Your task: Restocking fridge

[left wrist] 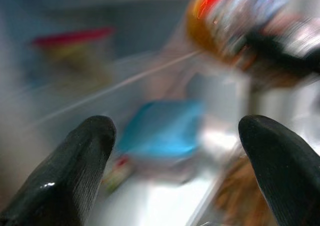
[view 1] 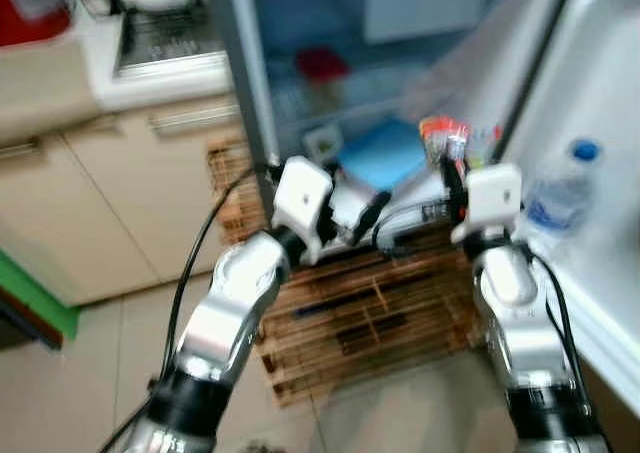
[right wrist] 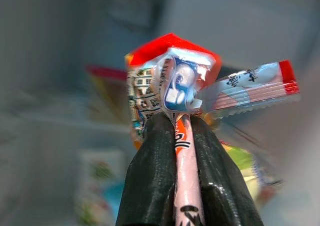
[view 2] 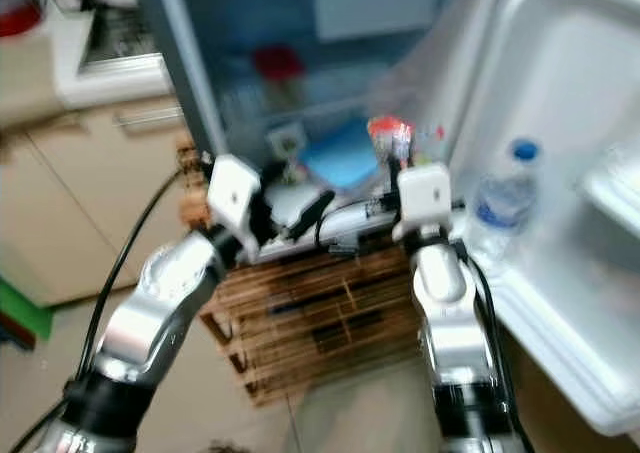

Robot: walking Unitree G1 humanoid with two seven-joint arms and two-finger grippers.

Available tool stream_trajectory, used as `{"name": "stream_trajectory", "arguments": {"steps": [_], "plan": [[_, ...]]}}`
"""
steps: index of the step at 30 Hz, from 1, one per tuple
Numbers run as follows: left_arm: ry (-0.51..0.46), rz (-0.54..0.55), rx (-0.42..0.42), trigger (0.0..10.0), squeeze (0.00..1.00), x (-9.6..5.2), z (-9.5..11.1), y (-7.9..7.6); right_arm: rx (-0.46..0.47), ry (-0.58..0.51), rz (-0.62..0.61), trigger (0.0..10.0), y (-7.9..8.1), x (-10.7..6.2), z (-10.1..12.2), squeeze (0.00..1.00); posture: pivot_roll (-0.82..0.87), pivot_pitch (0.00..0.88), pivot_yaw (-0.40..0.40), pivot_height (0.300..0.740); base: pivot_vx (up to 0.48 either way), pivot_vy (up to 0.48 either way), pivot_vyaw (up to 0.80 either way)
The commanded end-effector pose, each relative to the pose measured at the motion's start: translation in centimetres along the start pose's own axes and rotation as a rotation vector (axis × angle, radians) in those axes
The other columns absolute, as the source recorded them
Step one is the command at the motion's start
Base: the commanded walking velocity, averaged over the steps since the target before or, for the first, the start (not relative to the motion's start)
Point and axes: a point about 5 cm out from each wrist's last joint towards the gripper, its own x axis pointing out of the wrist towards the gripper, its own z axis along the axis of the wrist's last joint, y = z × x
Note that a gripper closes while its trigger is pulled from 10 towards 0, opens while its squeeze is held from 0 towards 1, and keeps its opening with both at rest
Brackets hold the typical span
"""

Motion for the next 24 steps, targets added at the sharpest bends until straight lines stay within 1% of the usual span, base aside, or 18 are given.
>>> {"name": "stream_trajectory", "arguments": {"steps": [1, 10, 12, 13, 15, 16, 17, 18, 19, 20, 21, 24], "plan": [[-0.029, -0.021, 0.009, 10.0, 0.0, 0.4, 0.7, -0.7, -0.005, -0.001, -0.018, 0.0, -0.9, -0.2, 0.1, 0.0, -0.13, 0.008, 0.047, 0.74, 0.0, 0.0, 0.0], [-0.029, -0.022, 0.006, 10.0, 0.0, 0.3, 0.7, -0.8, -0.036, 0.03, -0.034, 0.0, -2.0, 0.0, -0.8, 0.0, -0.13, 0.01, 0.05, 0.74, 0.0, 0.0, 0.0], [-0.026, -0.025, 0.007, 10.0, 0.0, 0.3, 0.6, -0.8, -0.061, 0.04, -0.044, 0.0, -2.5, 0.1, -0.9, 0.0, -0.13, 0.007, 0.049, 0.74, 0.0, 0.0, 0.0], [-0.026, -0.025, 0.007, 10.0, 0.0, 0.3, 0.6, -0.8, -0.061, 0.04, -0.044, 0.0, -2.5, 0.1, -0.9, 0.0, -0.13, 0.007, 0.049, 0.74, 0.0, 0.0, 0.0], [-0.024, -0.026, 0.007, 10.0, 0.0, 0.2, 0.5, -0.7, -0.102, 0.07, -0.067, 0.0, -3.5, -0.5, -1.0, 0.0, -0.14, 0.005, 0.044, 0.74, 0.0, 0.0, 0.0], [-0.024, -0.026, 0.007, 10.0, 0.0, 0.2, 0.5, -0.7, -0.102, 0.07, -0.067, 0.0, -3.5, -0.5, -1.0, 0.0, -0.14, 0.005, 0.044, 0.74, 0.0, 0.0, 0.0], [-0.024, -0.028, 0.004, 10.0, 0.0, 0.3, 0.5, -0.8, -0.145, 0.098, -0.065, 0.0, -4.3, -1.7, -1.0, 0.0, -0.15, 0.007, 0.042, 0.74, 0.0, 0.0, 0.0], [-0.025, -0.029, 0.0, 10.0, 0.0, 0.3, 0.5, -0.8, -0.164, 0.111, -0.064, 0.0, -4.7, -2.2, -0.9, 0.0, -0.16, 0.012, 0.04, 0.74, 0.0, 0.0, 0.0], [-0.025, -0.029, 0.0, 10.0, 0.0, 0.3, 0.5, -0.8, -0.164, 0.111, -0.064, 0.0, -4.7, -2.2, -0.9, 0.0, -0.16, 0.012, 0.04, 0.74, 0.0, 0.0, 0.0], [-0.028, -0.037, -0.013, 10.0, 0.0, 0.5, 0.5, -0.9, -0.194, 0.126, -0.075, 0.0, -5.4, -2.9, -0.6, 0.0, -0.2, 0.032, 0.05, 0.74, 0.0, 0.0, 0.0], [-0.03, -0.041, -0.02, 10.0, 0.0, 0.5, 0.6, -1.0, -0.207, 0.13, -0.083, 0.0, -5.8, -3.2, -0.5, 0.0, -0.2, 0.032, 0.05, 0.74, 0.0, 0.0, 0.0], [-0.026, -0.058, -0.063, 10.0, 0.0, 0.8, 0.4, -1.1, -0.276, 0.14, -0.11, 0.0, -7.2, -4.1, -0.2, 0.0, -0.25, 0.041, 0.088, 0.74, 0.0, 0.0, 0.0]]}}
